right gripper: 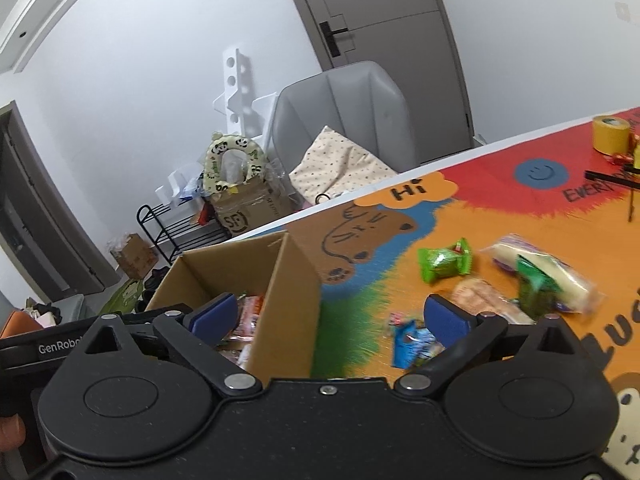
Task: Organize snacks
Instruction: 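Open both grippers to drop the snacks into the box, then move both grippers back over the snack pile, then grasp the blue candy packet with the left gripper while the right grasps the green packet, then carry the blue and green packets over the cardboard box with both grippers, then open both grippers to drop the packets into the box, then move both grippers back over the remaining snacks, then grasp the clear peanut snack bag with the left gripper while the right grasps the white cake pack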
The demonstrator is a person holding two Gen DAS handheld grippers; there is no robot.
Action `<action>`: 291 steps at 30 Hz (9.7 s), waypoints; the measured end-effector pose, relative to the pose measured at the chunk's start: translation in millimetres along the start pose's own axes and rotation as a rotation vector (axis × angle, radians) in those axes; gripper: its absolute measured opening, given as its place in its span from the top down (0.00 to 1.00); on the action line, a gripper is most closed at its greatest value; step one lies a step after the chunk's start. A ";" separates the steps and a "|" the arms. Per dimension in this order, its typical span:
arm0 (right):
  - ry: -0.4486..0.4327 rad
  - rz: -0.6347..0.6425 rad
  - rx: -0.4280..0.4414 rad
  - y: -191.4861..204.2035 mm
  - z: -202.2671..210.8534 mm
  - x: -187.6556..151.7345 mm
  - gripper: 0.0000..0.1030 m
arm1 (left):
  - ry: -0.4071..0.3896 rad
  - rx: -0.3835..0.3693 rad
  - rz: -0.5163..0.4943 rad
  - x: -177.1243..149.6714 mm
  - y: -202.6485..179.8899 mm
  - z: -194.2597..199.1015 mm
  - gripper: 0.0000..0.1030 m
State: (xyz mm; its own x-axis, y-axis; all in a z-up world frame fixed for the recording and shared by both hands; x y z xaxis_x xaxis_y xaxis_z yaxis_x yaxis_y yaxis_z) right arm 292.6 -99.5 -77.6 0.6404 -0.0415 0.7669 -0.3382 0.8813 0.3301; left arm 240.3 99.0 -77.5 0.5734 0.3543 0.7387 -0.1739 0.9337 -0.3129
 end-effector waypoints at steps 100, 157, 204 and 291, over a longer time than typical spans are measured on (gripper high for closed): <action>0.124 -0.178 -0.020 -161.4 -42.6 -23.0 0.96 | 0.151 -0.046 -0.168 -70.4 -127.3 -120.1 0.76; -0.031 -0.052 -0.011 -60.3 10.9 16.3 0.77 | -0.021 -0.050 -0.117 -8.5 -93.1 -20.8 0.76; 0.028 0.063 0.132 65.3 -39.2 8.9 0.44 | -0.061 0.062 0.033 8.5 41.0 4.6 0.21; 0.013 -0.030 -0.114 -195.2 -34.6 14.2 0.10 | 0.159 0.151 -0.082 -44.3 -130.7 -155.3 0.27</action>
State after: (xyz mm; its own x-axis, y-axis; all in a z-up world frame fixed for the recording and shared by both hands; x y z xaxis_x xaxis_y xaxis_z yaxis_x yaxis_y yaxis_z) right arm 391.6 -255.8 -150.2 0.6582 -0.0634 0.7502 -0.2386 0.9275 0.2877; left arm 362.0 -46.6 -162.0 0.7074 0.2760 0.6507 -0.2328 0.9602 -0.1543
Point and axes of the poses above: each gripper's, at about its wrist camera, not at the fingertips, and z roughly against the way its jaws point, y to its left, x to its top, the point moved 6 cm from there along -z, roughly the way its jaws point, and after that the axes turned 4 degrees about -x, right-handed, at the moved point
